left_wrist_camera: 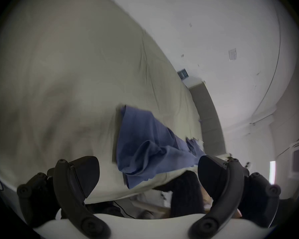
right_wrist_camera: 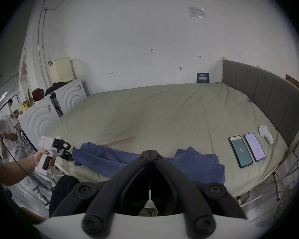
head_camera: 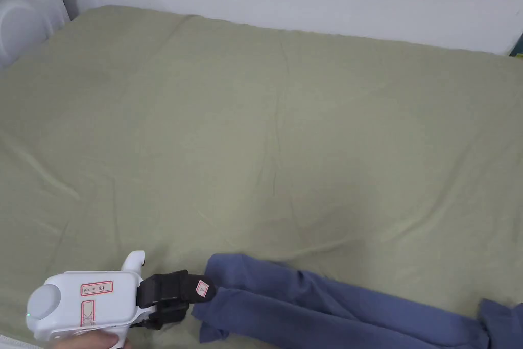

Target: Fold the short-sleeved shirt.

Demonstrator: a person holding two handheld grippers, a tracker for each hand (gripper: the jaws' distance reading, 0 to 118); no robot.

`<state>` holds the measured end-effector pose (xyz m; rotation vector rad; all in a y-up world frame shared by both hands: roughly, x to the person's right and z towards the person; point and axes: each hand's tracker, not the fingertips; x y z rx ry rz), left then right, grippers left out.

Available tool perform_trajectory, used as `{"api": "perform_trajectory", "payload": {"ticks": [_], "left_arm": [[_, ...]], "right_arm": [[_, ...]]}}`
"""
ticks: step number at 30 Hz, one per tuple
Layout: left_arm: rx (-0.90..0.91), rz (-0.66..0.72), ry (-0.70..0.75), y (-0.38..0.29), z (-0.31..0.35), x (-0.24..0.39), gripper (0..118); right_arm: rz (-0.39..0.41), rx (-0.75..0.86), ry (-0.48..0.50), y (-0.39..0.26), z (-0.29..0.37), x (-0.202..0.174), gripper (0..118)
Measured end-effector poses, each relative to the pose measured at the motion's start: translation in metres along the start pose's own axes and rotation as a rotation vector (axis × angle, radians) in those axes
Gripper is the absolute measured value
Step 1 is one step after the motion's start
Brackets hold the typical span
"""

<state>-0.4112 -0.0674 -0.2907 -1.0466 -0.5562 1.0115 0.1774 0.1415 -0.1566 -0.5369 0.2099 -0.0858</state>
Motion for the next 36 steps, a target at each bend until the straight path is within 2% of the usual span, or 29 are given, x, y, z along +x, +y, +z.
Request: {"api": "perform_trajectory", "payload": {"ticks": [1, 2, 4, 6, 9, 10, 11, 12, 13, 15, 16, 18, 19, 23, 25, 29, 33, 36], "left_arm": [[0.031, 0.014, -0.135, 0.003, -0.006, -0.004, 116], [0.036, 0.027, -0.201, 0.01, -0.006, -0.011, 116], [-0.005, 0.051, -0.237, 0.014, -0.026, -0.009, 116], [-0.06, 0.009, -0.275, 0.011, -0.054, 0.001, 116], [-0.104, -0.085, -0.228, 0.007, -0.082, 0.022, 113], [-0.122, -0.115, -0.166, 0.018, -0.074, 0.016, 94], [-0.105, -0.115, -0.092, 0.019, -0.072, 0.019, 47], [-0.07, -0.084, -0.013, 0.018, -0.074, 0.019, 10], [-0.065, -0.03, 0.165, 0.014, -0.082, 0.012, 10], [-0.041, -0.052, -0.001, 0.007, -0.081, 0.02, 10], [-0.024, -0.057, 0.082, 0.005, -0.078, 0.031, 10], [0.017, -0.1, 0.128, 0.0, -0.069, 0.043, 10], [0.078, -0.132, 0.196, -0.002, -0.061, 0.049, 9], [0.139, -0.122, 0.283, 0.0, -0.023, 0.065, 9], [0.197, -0.168, 0.423, 0.004, -0.002, 0.074, 9], [0.214, -0.278, 0.594, 0.009, 0.016, 0.097, 9], [0.21, -0.474, 0.624, -0.023, -0.018, 0.161, 9], [0.185, -0.471, 0.585, -0.043, -0.069, 0.176, 9]], "right_arm": [[0.003, 0.005, -0.001, 0.003, 0.001, -0.003, 1], [0.006, 0.011, 0.0, 0.006, 0.001, -0.006, 1], [0.015, 0.02, 0.005, 0.012, 0.002, -0.012, 1], [0.022, 0.029, 0.013, 0.017, 0.002, -0.017, 1], [0.025, 0.041, 0.027, 0.023, 0.0, -0.021, 1], [0.025, 0.04, 0.03, 0.024, -0.001, -0.023, 1], [0.025, 0.04, 0.036, 0.026, -0.002, -0.026, 1], [0.025, 0.04, 0.04, 0.026, -0.003, -0.027, 1], [0.027, 0.04, 0.046, 0.026, -0.003, -0.028, 1], [0.032, 0.037, 0.054, 0.026, -0.004, -0.029, 1], [0.042, 0.034, 0.054, 0.025, -0.004, -0.029, 1], [0.056, 0.037, 0.053, 0.024, 0.0, -0.03, 1], [0.061, 0.038, 0.055, 0.025, 0.001, -0.03, 1], [0.064, 0.045, 0.055, 0.024, 0.005, -0.027, 1], [0.06, 0.051, 0.06, 0.023, 0.007, -0.026, 1], [0.05, 0.062, 0.082, 0.019, 0.01, -0.025, 1], [0.038, 0.073, 0.103, 0.011, 0.012, -0.023, 1], [0.004, 0.082, 0.127, 0.001, 0.015, -0.017, 1]]}}
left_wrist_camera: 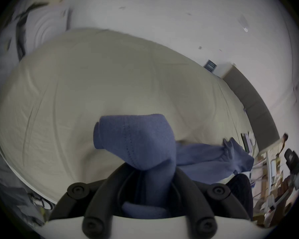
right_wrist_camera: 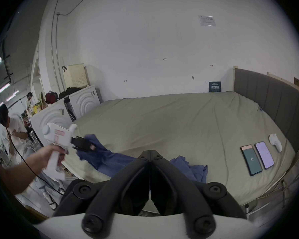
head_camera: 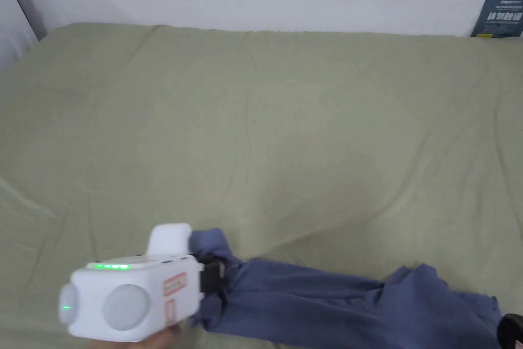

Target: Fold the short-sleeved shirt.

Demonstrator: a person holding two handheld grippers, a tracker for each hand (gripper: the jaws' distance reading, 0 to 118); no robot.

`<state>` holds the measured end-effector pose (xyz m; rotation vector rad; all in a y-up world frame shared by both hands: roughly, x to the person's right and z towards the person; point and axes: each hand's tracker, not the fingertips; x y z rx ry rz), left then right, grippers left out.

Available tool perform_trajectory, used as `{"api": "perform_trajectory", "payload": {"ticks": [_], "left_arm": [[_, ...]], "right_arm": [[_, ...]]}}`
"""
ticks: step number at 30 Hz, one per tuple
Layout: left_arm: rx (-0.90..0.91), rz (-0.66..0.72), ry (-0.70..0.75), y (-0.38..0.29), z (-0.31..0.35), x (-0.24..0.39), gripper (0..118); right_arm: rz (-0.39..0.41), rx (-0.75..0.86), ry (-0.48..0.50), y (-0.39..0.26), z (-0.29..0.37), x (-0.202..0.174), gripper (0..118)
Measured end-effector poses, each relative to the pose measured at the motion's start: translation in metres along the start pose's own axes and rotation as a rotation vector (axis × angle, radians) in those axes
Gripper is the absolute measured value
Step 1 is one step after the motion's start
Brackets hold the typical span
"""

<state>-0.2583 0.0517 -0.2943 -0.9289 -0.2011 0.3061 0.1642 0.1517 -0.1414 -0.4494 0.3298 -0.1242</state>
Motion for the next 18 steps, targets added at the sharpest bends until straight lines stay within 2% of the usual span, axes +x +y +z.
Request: {"api": "perform_trajectory", "payload": {"ticks": [1, 3, 5, 6, 8, 9, 10, 12, 13, 15, 16, 18], "left_arm": [[-0.006, 0.002, -0.048, -0.008, -0.019, 0.018, 9], [-0.021, -0.008, -0.044, -0.027, -0.05, 0.057, 9], [-0.014, -0.089, 0.089, -0.041, -0.079, 0.072, 10], [0.004, -0.123, 0.122, -0.045, -0.089, 0.076, 16], [-0.046, -0.104, 0.064, -0.045, -0.097, 0.072, 83], [-0.081, -0.093, 0.013, -0.042, -0.092, 0.071, 101], [-0.085, -0.093, -0.048, -0.039, -0.081, 0.072, 104], [0.062, -0.074, -0.079, -0.029, -0.044, 0.07, 108], [0.136, -0.059, -0.123, -0.023, -0.023, 0.063, 117], [0.282, -0.033, -0.212, -0.015, 0.012, 0.049, 118], [0.292, -0.012, -0.194, -0.012, 0.019, 0.034, 118], [0.254, 0.04, -0.052, -0.009, 0.019, 0.016, 118]], "right_arm": [[-0.033, 0.011, 0.021, -0.003, 0.003, 0.001, 1], [-0.047, 0.03, 0.022, -0.006, 0.008, 0.002, 1], [-0.048, 0.047, 0.017, -0.009, 0.016, 0.003, 1], [-0.049, 0.058, 0.014, -0.01, 0.02, 0.004, 1], [-0.051, 0.07, 0.009, -0.012, 0.027, 0.007, 1], [-0.05, 0.072, 0.001, -0.014, 0.029, 0.008, 1], [-0.048, 0.07, -0.003, -0.016, 0.03, 0.011, 1], [-0.047, 0.063, -0.007, -0.018, 0.03, 0.015, 1], [-0.046, 0.061, -0.013, -0.02, 0.029, 0.016, 1], [-0.056, 0.058, -0.013, -0.022, 0.028, 0.018, 1], [-0.066, 0.059, -0.01, -0.023, 0.028, 0.018, 1], [-0.078, 0.055, -0.005, -0.025, 0.026, 0.018, 1]]}}
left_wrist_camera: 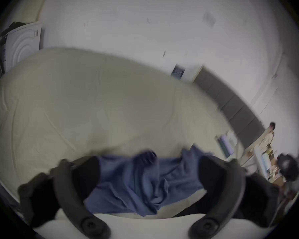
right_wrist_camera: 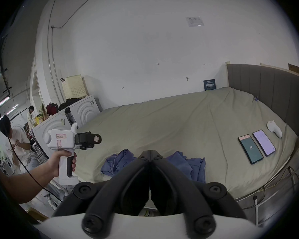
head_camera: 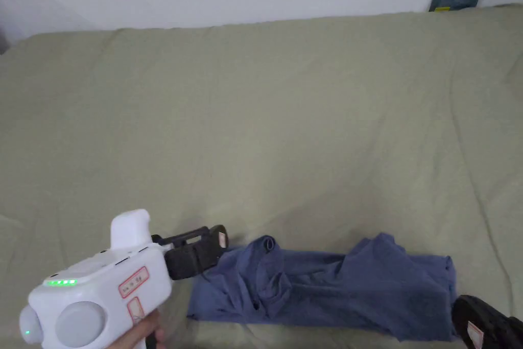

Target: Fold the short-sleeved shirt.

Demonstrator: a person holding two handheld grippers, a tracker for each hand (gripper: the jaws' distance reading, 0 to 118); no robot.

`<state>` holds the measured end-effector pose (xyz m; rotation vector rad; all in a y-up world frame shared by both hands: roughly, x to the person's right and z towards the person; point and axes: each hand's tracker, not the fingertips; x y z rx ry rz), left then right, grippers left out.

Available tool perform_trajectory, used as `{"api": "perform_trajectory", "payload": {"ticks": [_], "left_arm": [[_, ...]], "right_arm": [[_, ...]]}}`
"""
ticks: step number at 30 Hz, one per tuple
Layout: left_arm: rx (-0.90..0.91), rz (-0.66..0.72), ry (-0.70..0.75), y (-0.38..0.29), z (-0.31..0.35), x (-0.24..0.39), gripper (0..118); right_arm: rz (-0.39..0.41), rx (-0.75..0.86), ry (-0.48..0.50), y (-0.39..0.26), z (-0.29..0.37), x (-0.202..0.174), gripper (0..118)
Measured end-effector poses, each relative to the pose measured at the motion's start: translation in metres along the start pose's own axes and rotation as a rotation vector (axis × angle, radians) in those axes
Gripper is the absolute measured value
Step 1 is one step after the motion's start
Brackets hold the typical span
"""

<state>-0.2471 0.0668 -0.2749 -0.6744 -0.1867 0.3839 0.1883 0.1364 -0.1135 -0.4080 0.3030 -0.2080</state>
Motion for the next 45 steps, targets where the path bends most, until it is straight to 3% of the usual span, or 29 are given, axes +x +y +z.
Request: {"api": "perform_trajectory", "payload": {"ticks": [1, 2, 3, 4, 6, 11, 14, 17, 21, 24, 27, 28, 29, 31, 32, 33, 34, 35, 37, 39, 40, 44, 45], "left_arm": [[-0.028, 0.035, 0.06, -0.003, -0.004, -0.014, 114], [-0.031, 0.075, 0.049, -0.008, -0.007, -0.024, 84], [-0.05, 0.105, 0.057, -0.014, -0.014, -0.027, 22], [-0.056, 0.086, 0.137, -0.018, -0.022, -0.024, 0], [-0.15, 0.083, 0.041, -0.031, -0.04, -0.018, 0], [-0.175, -0.034, -0.108, -0.066, -0.09, 0.031, 0], [-0.268, -0.181, -0.108, -0.089, -0.121, 0.068, 0], [-0.227, -0.206, -0.168, -0.092, -0.117, 0.101, 0], [-0.22, -0.305, -0.085, -0.079, -0.099, 0.097, 0], [-0.123, -0.382, 0.014, -0.057, -0.048, 0.077, 0], [-0.066, -0.656, 0.218, -0.049, 0.0, 0.062, 0], [-0.071, -0.671, 0.274, -0.046, 0.01, 0.054, 0], [-0.083, -0.622, 0.284, -0.043, 0.015, 0.044, 0], [-0.117, -0.422, 0.162, -0.034, 0.022, 0.021, 2], [-0.136, -0.322, 0.073, -0.031, 0.017, 0.0, 13], [-0.172, -0.192, -0.021, -0.025, 0.014, -0.014, 41], [-0.205, -0.024, -0.094, -0.021, 0.01, -0.031, 102], [-0.22, 0.062, -0.125, -0.022, 0.006, -0.043, 118], [-0.15, 0.189, -0.238, -0.011, -0.02, -0.065, 118], [-0.211, 0.287, -0.294, -0.009, -0.049, -0.095, 118], [-0.232, 0.327, -0.339, -0.021, -0.026, -0.115, 118], [-0.555, 0.534, -0.572, -0.056, -0.089, -0.154, 118], [-0.491, 0.533, -0.622, -0.062, -0.094, -0.154, 118]], "right_arm": [[-0.003, -0.006, 0.005, -0.001, -0.002, -0.001, 1], [-0.003, -0.009, 0.007, -0.002, -0.003, -0.002, 1], [-0.002, -0.013, 0.009, -0.003, -0.004, -0.003, 1], [-0.002, -0.018, 0.014, -0.003, -0.004, -0.004, 1], [-0.005, -0.02, 0.017, -0.003, -0.005, -0.005, 1], [-0.015, -0.027, -0.004, -0.001, -0.004, 0.001, 1], [-0.018, -0.027, -0.028, 0.0, -0.001, 0.008, 1], [-0.011, -0.026, -0.051, 0.002, 0.001, 0.013, 1], [-0.01, -0.028, -0.058, 0.003, 0.0, 0.018, 1], [0.029, -0.033, -0.066, 0.004, -0.005, 0.018, 1], [0.093, -0.037, -0.08, 0.004, -0.013, 0.012, 1], [0.102, -0.046, -0.079, 0.004, -0.016, 0.009, 1], [0.1, -0.051, -0.068, 0.004, -0.018, 0.008, 1], [0.085, -0.06, -0.038, 0.004, -0.021, 0.004, 1], [0.09, -0.066, -0.034, 0.003, -0.023, 0.002, 1], [0.102, -0.075, -0.033, 0.002, -0.024, -0.001, 1], [0.112, -0.082, -0.033, 0.002, -0.025, -0.004, 1], [0.116, -0.085, -0.027, 0.002, -0.024, -0.007, 1], [0.123, -0.084, -0.011, 0.001, -0.022, -0.011, 1], [0.133, -0.087, -0.012, 0.0, -0.022, -0.015, 1], [0.133, -0.092, -0.014, 0.0, -0.024, -0.015, 1], [0.121, -0.121, -0.015, 0.0, -0.031, -0.018, 1], [0.128, -0.124, -0.017, 0.001, -0.032, -0.019, 1]]}}
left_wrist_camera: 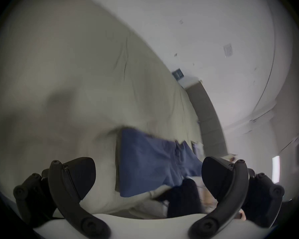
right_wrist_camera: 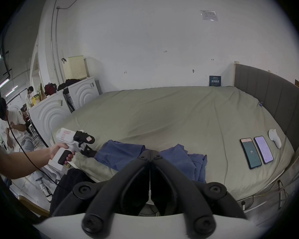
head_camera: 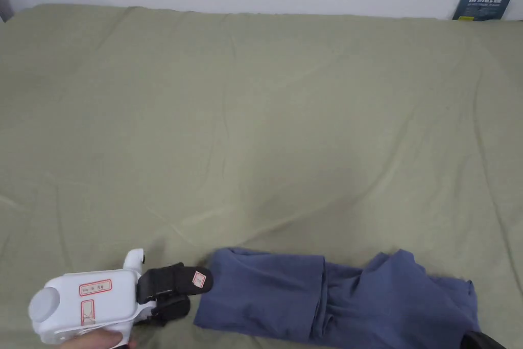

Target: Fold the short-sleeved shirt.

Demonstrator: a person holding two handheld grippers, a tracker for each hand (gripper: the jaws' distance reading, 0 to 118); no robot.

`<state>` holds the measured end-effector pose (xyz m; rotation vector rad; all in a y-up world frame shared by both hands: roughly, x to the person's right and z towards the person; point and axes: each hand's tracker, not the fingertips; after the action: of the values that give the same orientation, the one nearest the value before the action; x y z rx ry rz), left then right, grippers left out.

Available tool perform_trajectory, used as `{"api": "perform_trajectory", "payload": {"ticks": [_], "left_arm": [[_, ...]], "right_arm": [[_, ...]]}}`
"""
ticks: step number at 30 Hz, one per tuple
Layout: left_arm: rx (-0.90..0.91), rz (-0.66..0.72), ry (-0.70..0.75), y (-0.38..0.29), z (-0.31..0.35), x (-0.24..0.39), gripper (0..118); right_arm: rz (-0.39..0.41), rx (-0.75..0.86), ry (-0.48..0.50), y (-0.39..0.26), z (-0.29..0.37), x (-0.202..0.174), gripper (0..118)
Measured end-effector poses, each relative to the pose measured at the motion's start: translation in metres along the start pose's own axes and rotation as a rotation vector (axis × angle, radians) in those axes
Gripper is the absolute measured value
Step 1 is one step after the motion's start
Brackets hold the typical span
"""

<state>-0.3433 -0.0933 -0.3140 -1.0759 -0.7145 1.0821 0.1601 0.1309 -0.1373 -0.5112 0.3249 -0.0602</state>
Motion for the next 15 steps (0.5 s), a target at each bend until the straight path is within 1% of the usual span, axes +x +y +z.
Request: {"api": "perform_trajectory", "payload": {"ticks": [1, 2, 4, 5, 6, 7, 9, 10, 11, 12, 13, 14, 15], "left_arm": [[0.043, -0.053, -0.087, 0.001, 0.001, 0.002, 118], [0.029, -0.04, -0.171, 0.004, -0.006, 0.005, 118], [0.001, 0.046, -0.212, 0.001, -0.037, 0.01, 118], [-0.008, 0.001, -0.243, -0.001, -0.051, 0.015, 118], [-0.011, -0.031, -0.252, -0.002, -0.062, 0.019, 118], [-0.01, -0.07, -0.231, 0.004, -0.075, 0.018, 118], [0.004, -0.147, -0.123, 0.004, -0.081, 0.034, 118], [-0.011, -0.168, -0.062, 0.003, -0.081, 0.043, 101], [-0.003, -0.157, -0.014, 0.007, -0.076, 0.033, 70], [0.012, -0.14, 0.025, 0.009, -0.073, 0.036, 47], [0.05, -0.122, 0.138, 0.011, -0.074, 0.038, 47], [0.044, -0.096, 0.336, 0.008, -0.076, 0.031, 13], [0.09, -0.086, 0.302, -0.003, -0.083, 0.042, 13]], "right_arm": [[0.009, -0.002, -0.005, 0.002, -0.001, -0.002, 1], [0.016, -0.004, -0.008, 0.004, -0.002, -0.004, 1], [0.021, -0.004, -0.008, 0.006, -0.005, -0.007, 1], [0.017, -0.006, -0.005, 0.007, -0.008, -0.008, 1], [0.014, -0.013, -0.003, 0.008, -0.011, -0.009, 1], [0.015, -0.023, -0.004, 0.009, -0.014, -0.011, 1], [0.025, -0.032, -0.006, 0.009, -0.017, -0.015, 1], [0.026, -0.03, -0.003, 0.009, -0.017, -0.016, 1], [0.026, -0.027, 0.001, 0.009, -0.017, -0.017, 1], [0.025, -0.027, 0.008, 0.008, -0.018, -0.018, 1], [0.026, -0.034, 0.017, 0.008, -0.02, -0.018, 1], [0.03, -0.041, 0.021, 0.007, -0.022, -0.019, 1], [0.035, -0.044, 0.023, 0.006, -0.023, -0.02, 1]]}}
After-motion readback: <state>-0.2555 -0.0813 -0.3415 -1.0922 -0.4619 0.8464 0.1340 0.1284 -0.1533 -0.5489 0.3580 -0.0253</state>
